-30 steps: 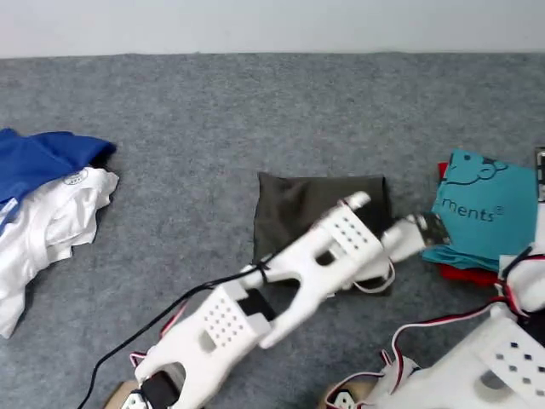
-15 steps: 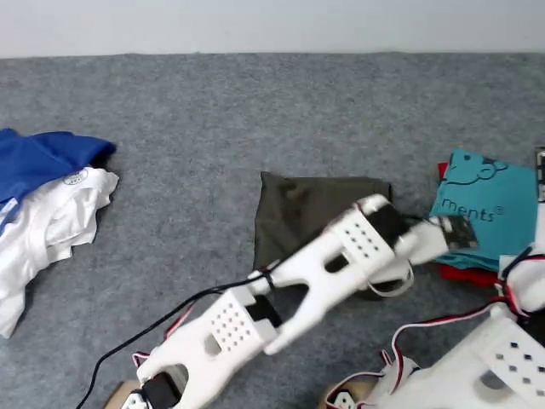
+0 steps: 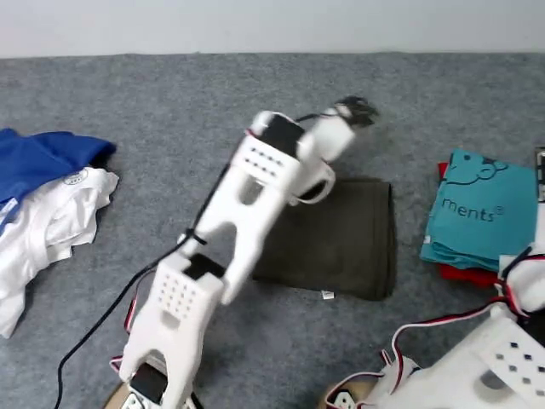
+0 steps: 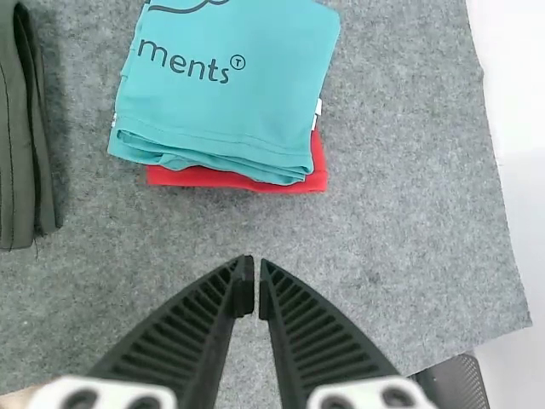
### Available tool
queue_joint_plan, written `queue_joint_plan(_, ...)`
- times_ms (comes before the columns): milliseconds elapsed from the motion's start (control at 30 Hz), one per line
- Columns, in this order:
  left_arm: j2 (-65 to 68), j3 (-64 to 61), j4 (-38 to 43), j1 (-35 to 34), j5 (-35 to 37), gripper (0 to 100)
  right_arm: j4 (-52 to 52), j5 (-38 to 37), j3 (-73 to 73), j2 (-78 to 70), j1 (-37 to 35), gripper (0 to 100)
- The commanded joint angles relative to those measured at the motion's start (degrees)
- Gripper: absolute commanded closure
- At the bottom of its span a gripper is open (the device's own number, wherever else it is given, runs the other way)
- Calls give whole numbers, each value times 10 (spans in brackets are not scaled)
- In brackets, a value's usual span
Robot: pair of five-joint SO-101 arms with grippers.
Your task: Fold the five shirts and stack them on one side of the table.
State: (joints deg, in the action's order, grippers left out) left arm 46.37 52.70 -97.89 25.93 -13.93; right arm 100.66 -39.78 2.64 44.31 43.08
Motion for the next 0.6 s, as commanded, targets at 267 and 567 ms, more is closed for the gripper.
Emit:
queue_joint_plan(267,105,30,31,-113,-27,986,21,-4,0,1,0,972)
queue_joint_plan(567,99,160,-28,-110,-23,986,21,-4,0,1,0,972)
